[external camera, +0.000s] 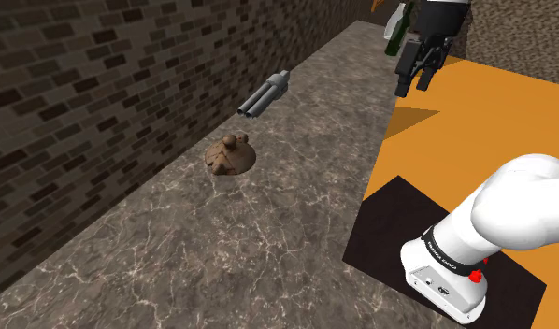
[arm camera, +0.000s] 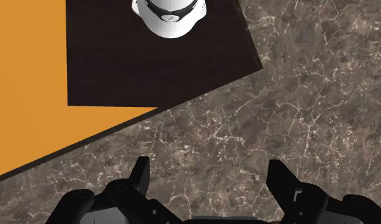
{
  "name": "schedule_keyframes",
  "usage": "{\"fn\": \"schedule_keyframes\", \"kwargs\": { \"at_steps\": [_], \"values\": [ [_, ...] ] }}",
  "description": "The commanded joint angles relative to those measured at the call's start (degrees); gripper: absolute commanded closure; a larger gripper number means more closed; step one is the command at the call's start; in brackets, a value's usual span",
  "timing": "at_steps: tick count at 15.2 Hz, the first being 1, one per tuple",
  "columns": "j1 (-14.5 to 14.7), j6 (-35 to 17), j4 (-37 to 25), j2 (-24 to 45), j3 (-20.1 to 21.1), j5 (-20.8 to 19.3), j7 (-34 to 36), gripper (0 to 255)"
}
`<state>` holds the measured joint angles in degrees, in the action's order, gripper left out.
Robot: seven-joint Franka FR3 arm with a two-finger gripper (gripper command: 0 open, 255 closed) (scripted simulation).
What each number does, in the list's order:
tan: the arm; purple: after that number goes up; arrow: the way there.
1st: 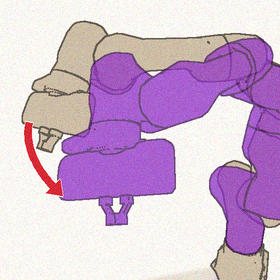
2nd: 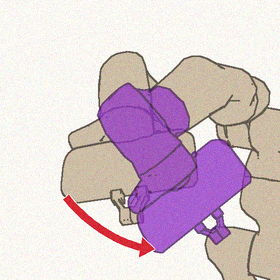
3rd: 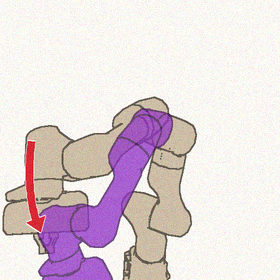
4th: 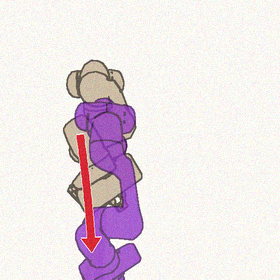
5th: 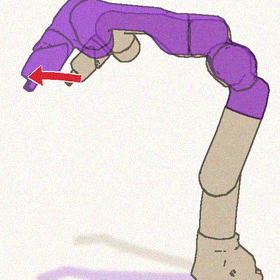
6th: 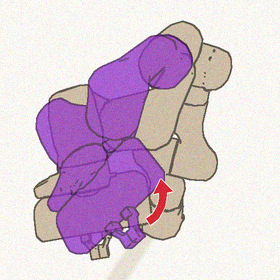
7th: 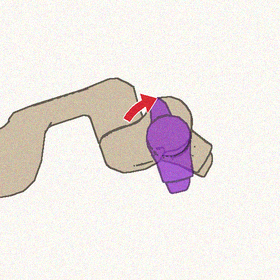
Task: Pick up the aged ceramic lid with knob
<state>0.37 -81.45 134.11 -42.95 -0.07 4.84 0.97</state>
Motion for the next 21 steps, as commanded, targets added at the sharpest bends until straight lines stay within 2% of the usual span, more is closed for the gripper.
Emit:
{"fn": "schedule_keyframes", "kwargs": {
  "at_steps": [1, 11, 21],
  "values": [
    [0.00, 0.00, 0.00, 0.00, 0.00, 0.00, 0.00, 0],
    [2.52, -13.31, -5.29, 18.76, 6.85, 1.78, 4.70, 0],
    [4.69, -21.48, -17.90, 40.22, 12.17, -1.25, 10.57, 0]
  ]
}}
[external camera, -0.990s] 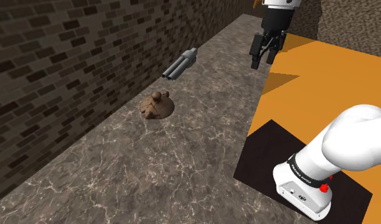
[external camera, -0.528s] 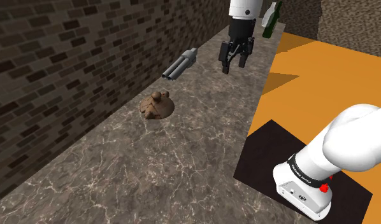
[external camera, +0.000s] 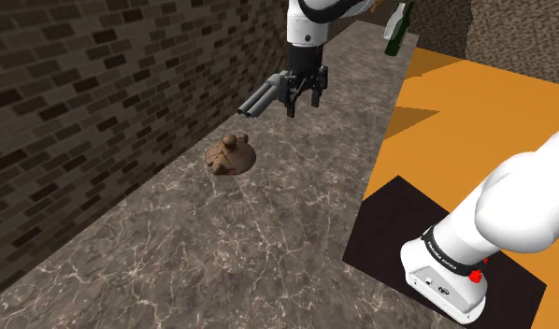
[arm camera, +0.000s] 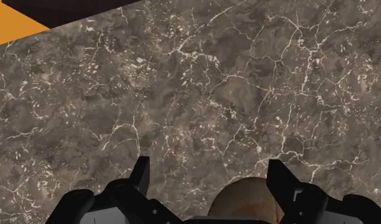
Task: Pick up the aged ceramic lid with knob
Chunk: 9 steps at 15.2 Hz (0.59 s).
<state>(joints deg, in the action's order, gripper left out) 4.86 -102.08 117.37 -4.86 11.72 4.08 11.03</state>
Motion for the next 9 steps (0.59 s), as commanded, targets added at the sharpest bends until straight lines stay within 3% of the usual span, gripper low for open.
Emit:
{"fn": "schedule_keyframes", "kwargs": {
  "at_steps": [1, 9],
  "values": [
    [0.50, -1.30, -2.82, 4.37, 0.76, -1.06, 1.17, 0],
    [4.06, -2.12, -19.22, 22.96, 2.38, -6.52, 6.03, 0]
  ]
}}
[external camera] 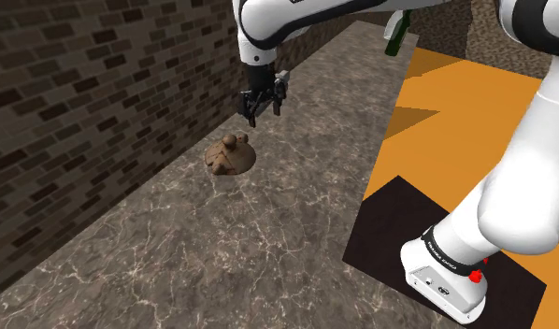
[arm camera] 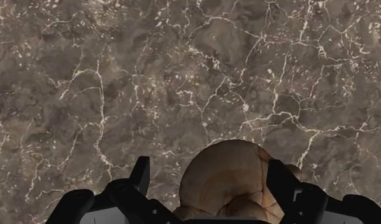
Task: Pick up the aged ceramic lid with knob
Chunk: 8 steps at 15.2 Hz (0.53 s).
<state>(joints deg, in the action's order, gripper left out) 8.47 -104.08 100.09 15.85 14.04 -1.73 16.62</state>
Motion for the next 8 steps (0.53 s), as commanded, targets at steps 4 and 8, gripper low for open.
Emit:
{"fn": "schedule_keyframes", "kwargs": {
  "at_steps": [4, 8],
  "values": [
    [3.06, 1.52, -12.75, 12.20, -0.02, -3.46, 2.18, 0],
    [6.23, 4.95, -26.49, 23.20, -0.56, -5.89, 3.14, 0]
  ]
}}
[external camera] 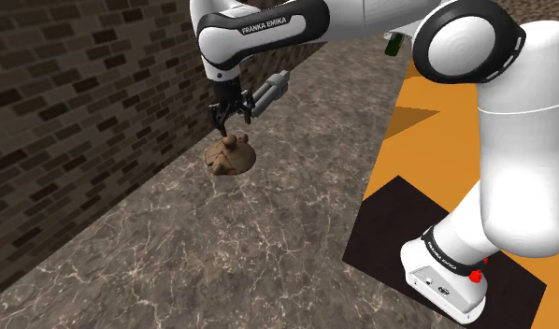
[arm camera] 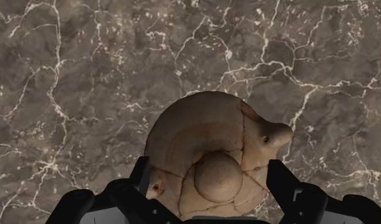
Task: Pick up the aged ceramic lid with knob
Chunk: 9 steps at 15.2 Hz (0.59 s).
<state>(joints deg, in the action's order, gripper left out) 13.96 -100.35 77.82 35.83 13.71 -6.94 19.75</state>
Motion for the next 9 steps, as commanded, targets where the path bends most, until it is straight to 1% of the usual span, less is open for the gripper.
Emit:
{"fn": "schedule_keyframes", "kwargs": {
  "at_steps": [1, 2, 9],
  "values": [
    [1.64, 2.47, -8.40, 6.30, -0.44, -1.22, 0.10, 0],
    [2.25, 3.39, -11.30, 8.36, -0.60, -1.54, 0.11, 0],
    [2.19, -0.82, -8.78, 10.09, -0.85, -1.85, 0.30, 0]
  ]
}}
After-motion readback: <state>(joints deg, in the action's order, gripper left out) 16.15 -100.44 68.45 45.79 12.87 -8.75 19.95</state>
